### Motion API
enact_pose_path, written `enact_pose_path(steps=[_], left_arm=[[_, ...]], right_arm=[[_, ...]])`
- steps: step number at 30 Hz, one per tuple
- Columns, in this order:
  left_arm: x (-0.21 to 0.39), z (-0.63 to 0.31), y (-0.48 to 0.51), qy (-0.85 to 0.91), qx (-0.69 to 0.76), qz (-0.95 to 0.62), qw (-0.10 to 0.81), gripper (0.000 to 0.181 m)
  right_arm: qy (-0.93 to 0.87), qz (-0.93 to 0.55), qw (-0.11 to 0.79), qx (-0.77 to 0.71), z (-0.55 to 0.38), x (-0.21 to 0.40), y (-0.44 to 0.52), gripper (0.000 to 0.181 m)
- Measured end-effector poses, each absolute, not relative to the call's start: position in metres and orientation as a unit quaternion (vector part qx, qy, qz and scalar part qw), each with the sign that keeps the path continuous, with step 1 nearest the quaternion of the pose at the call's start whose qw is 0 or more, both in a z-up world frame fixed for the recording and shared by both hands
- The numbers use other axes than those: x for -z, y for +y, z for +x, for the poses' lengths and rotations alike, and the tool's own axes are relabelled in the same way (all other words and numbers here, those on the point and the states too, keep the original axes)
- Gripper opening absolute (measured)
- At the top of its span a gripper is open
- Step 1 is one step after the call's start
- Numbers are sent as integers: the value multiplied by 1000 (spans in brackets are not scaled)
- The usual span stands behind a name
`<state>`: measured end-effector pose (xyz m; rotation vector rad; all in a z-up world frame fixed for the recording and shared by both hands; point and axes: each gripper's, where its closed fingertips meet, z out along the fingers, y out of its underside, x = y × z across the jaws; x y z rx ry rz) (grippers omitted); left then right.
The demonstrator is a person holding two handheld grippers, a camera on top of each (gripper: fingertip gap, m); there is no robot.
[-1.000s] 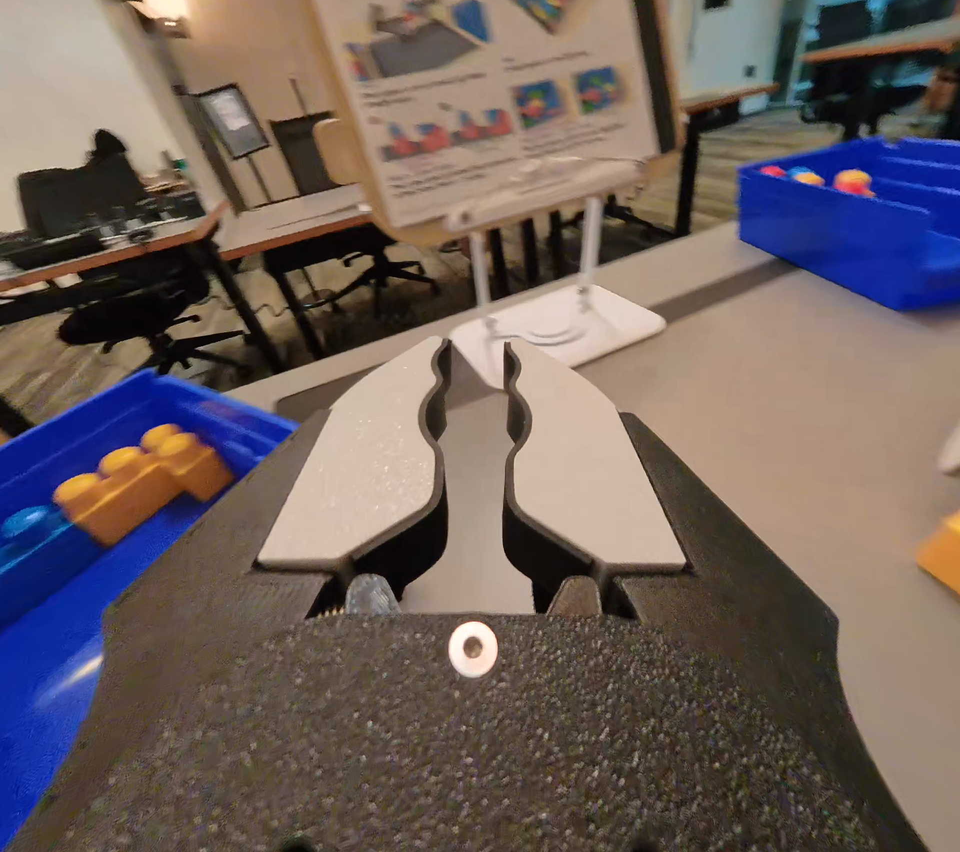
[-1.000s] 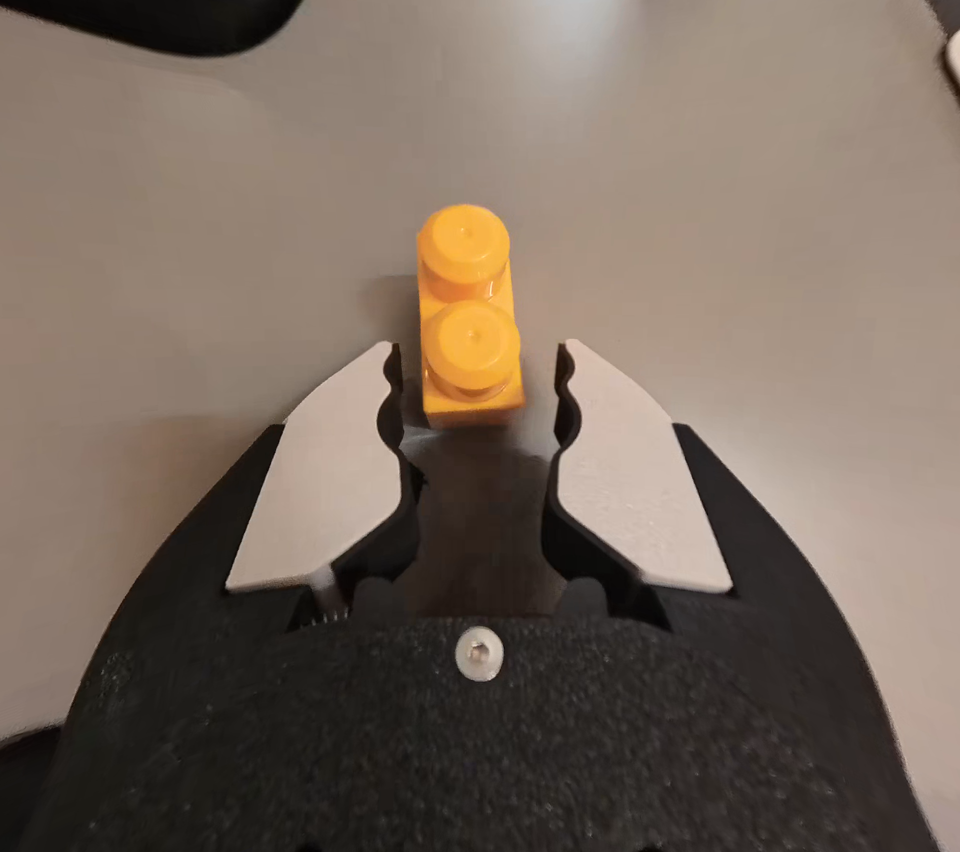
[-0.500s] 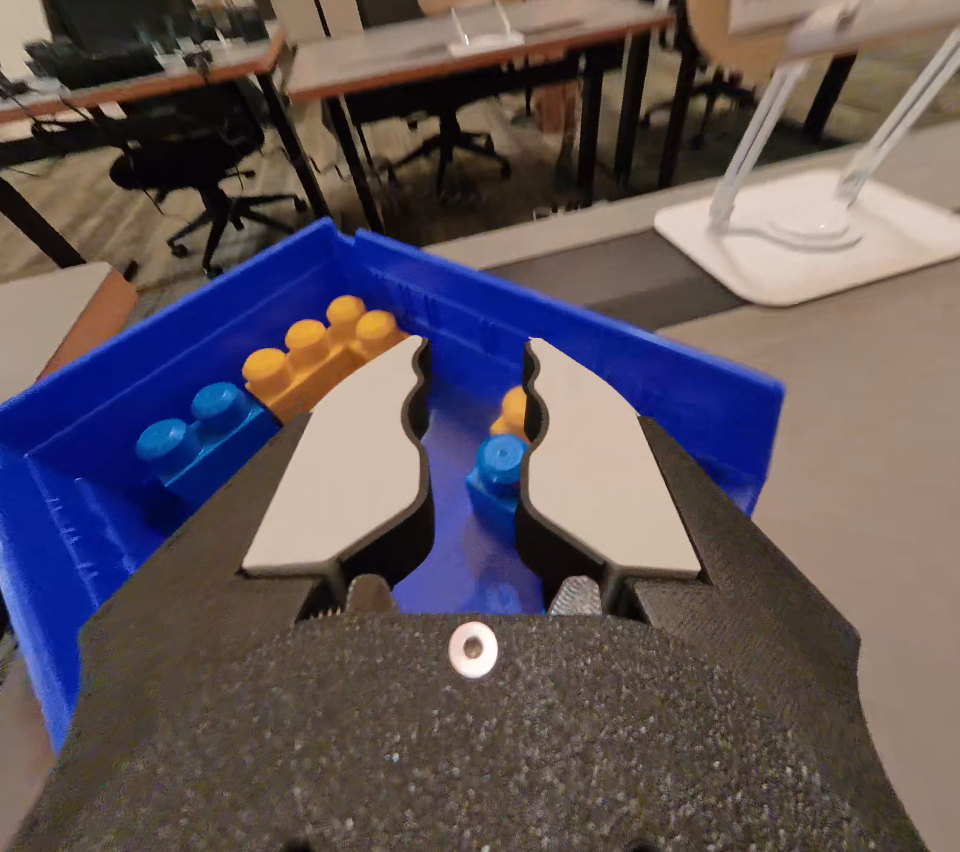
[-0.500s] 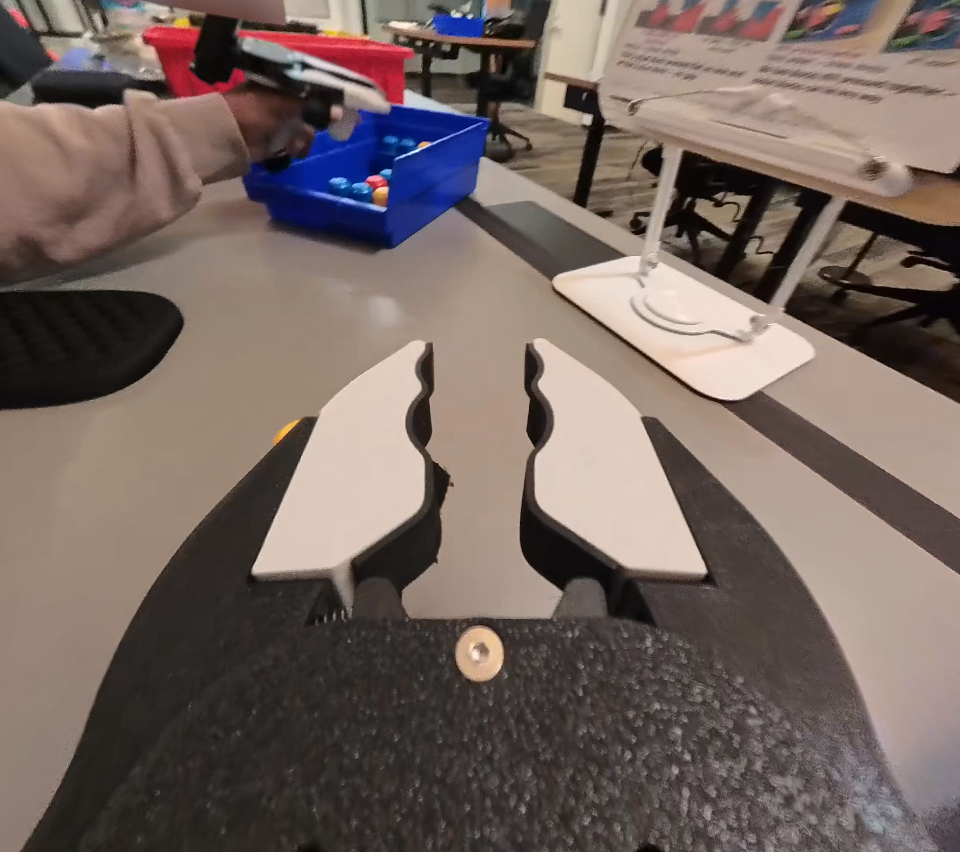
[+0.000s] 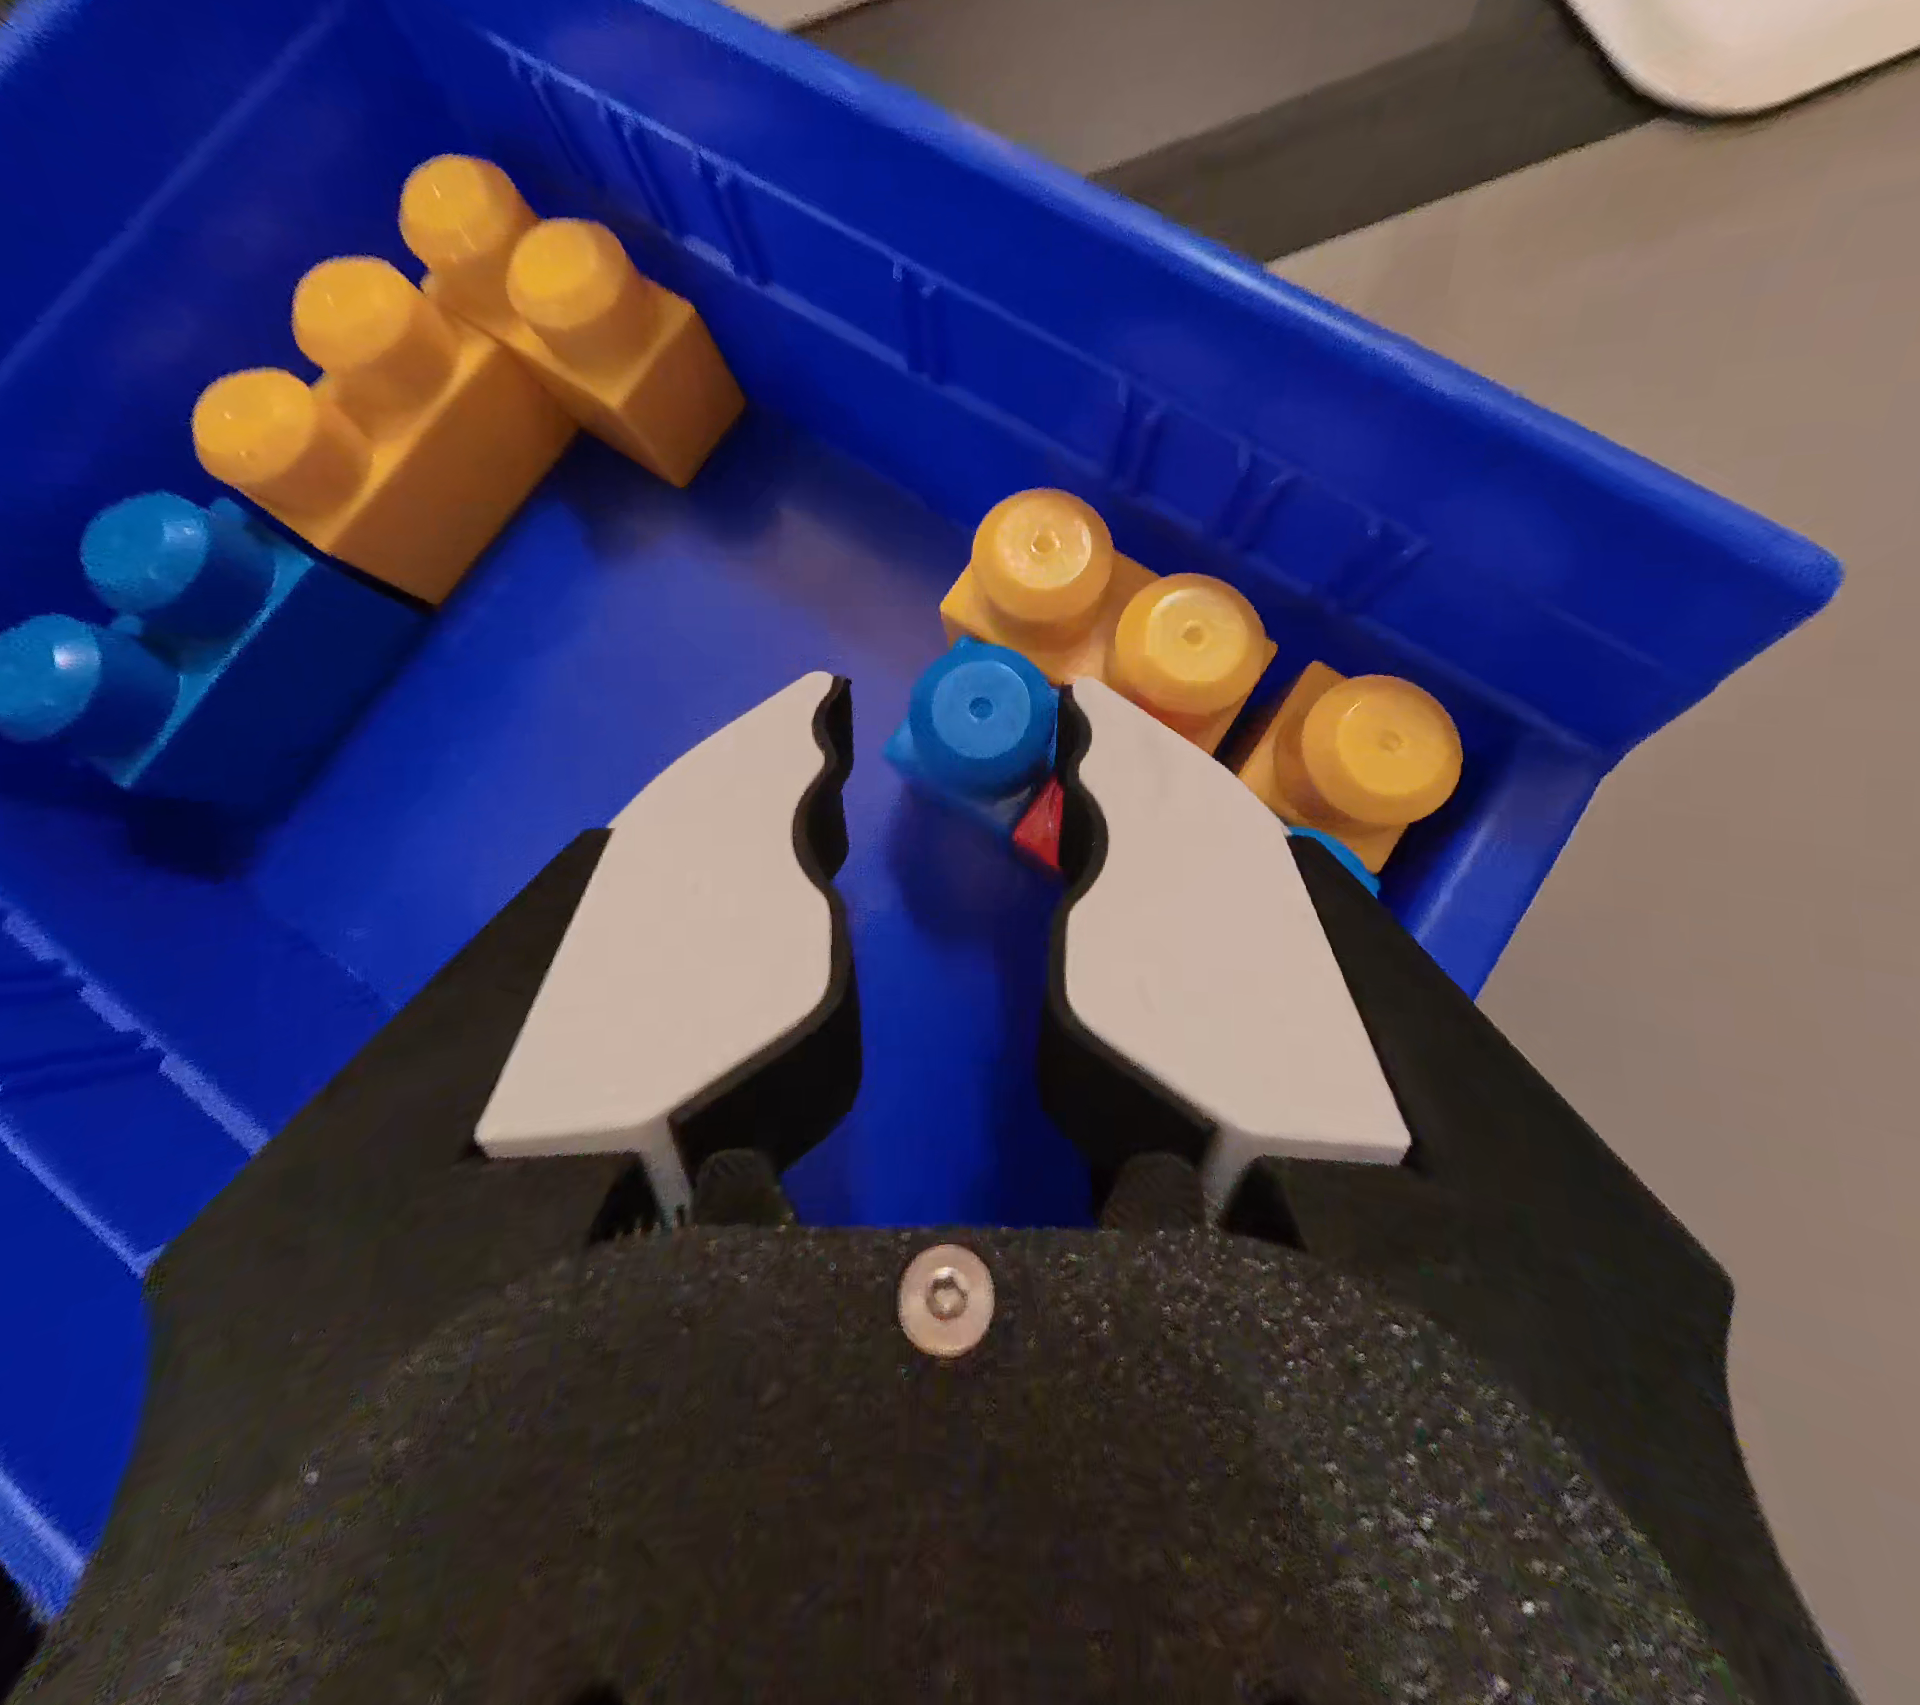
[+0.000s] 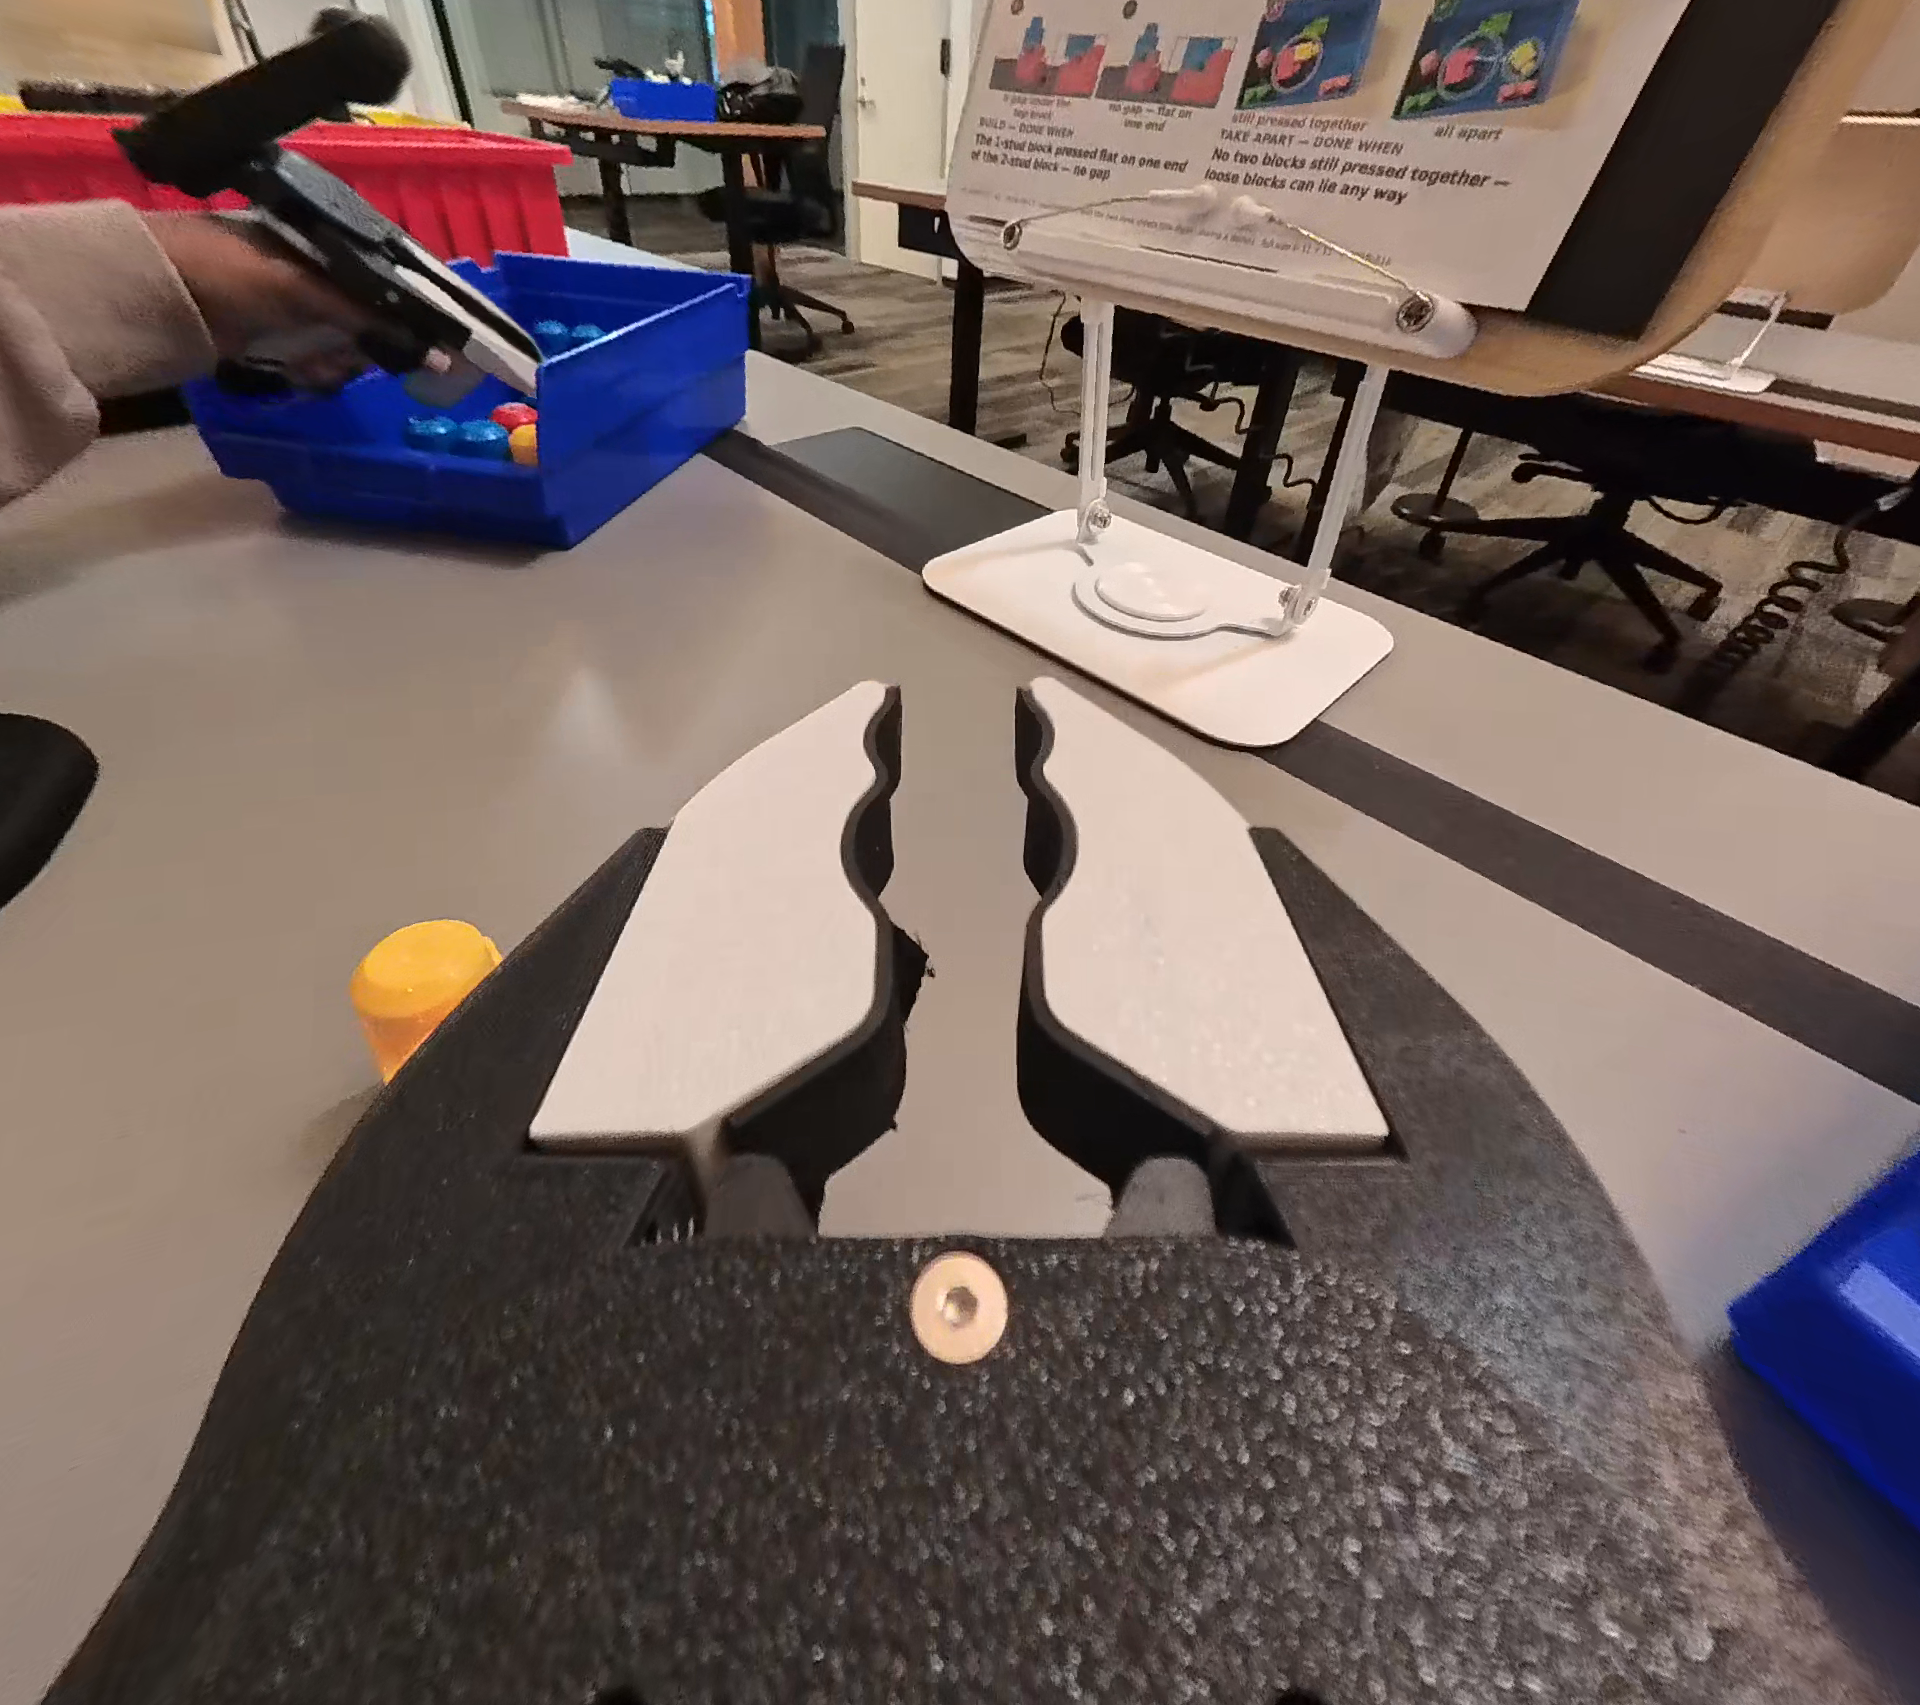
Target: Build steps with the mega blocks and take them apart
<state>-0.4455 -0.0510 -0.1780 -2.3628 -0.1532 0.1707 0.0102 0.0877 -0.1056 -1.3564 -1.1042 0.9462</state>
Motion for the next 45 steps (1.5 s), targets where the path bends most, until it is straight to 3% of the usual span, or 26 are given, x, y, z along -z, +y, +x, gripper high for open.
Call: enact_pose_path(steps=[7, 11, 19, 24, 33, 45], left_arm=[[196, -443, -53, -100, 6, -949, 297, 30], [194, -453, -55, -100, -31, -951, 290, 30], [82, -395, -44, -31, -61, -885, 460, 29], [52, -284, -40, 94, -18, -872, 481, 29], [139, -128, -40, 250, 92, -900, 346, 29], [185, -69, -36, 280, 134, -907, 286, 29]], right_arm=[[-480, -570, 532, -402, 8, 110, 82, 21], [-486, -569, 529, -401, 8, 110, 81, 21], [-494, -563, 530, -398, 9, 108, 79, 21], [-512, -560, 513, -401, 6, 115, 74, 23], [-601, -521, 436, -422, 7, 137, 44, 27], [-651, -503, 377, -425, 9, 157, 23, 30]])
